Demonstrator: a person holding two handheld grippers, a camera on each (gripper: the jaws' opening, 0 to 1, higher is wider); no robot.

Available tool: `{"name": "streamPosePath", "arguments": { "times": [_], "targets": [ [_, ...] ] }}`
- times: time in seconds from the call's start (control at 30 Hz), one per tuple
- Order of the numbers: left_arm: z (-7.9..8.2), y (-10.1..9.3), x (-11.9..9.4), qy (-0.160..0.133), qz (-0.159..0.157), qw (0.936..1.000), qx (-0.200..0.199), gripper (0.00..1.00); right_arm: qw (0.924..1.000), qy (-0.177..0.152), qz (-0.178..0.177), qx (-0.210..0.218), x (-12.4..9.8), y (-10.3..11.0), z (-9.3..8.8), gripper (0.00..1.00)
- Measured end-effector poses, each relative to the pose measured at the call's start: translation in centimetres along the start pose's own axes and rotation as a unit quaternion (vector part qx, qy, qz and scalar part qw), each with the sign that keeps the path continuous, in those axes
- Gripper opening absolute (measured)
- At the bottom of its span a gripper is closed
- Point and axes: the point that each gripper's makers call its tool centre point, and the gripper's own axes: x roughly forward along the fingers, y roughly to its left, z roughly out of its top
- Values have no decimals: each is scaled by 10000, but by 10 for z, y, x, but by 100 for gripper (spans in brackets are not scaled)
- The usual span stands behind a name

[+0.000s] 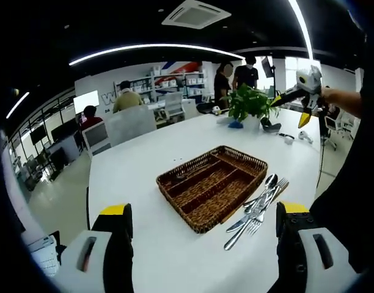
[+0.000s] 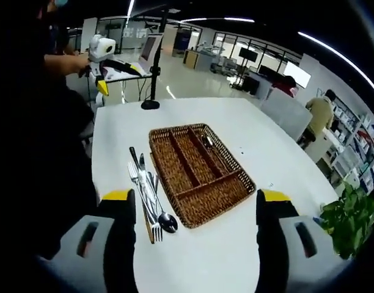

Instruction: Arrange the knives, forks, and spoons in their matching storage slots by inserting each utensil handle-first until every utensil is classified and aligned in the correct compartment

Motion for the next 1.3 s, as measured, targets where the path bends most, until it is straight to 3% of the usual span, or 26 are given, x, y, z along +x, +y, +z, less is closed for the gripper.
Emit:
{"name": "streamPosePath", "arguments": {
  "times": [0.2, 0.6, 1.0, 1.3],
  "targets": [
    [2, -6, -1, -10, -36, 10000, 5, 99, 9993, -28, 372, 35, 23, 14, -9, 77],
    [-5, 8, -8, 0, 159, 9999, -67, 99, 9964, 58, 835, 136, 65, 41, -38, 70],
    [-13, 11, -13, 80, 218, 9997, -100, 99, 9941, 176, 1064, 91, 81, 51, -56, 66],
    [-9, 14, -16, 26, 292, 9995, -100, 99, 9911, 327, 1289, -84, 95, 61, -75, 59]
  ]
}}
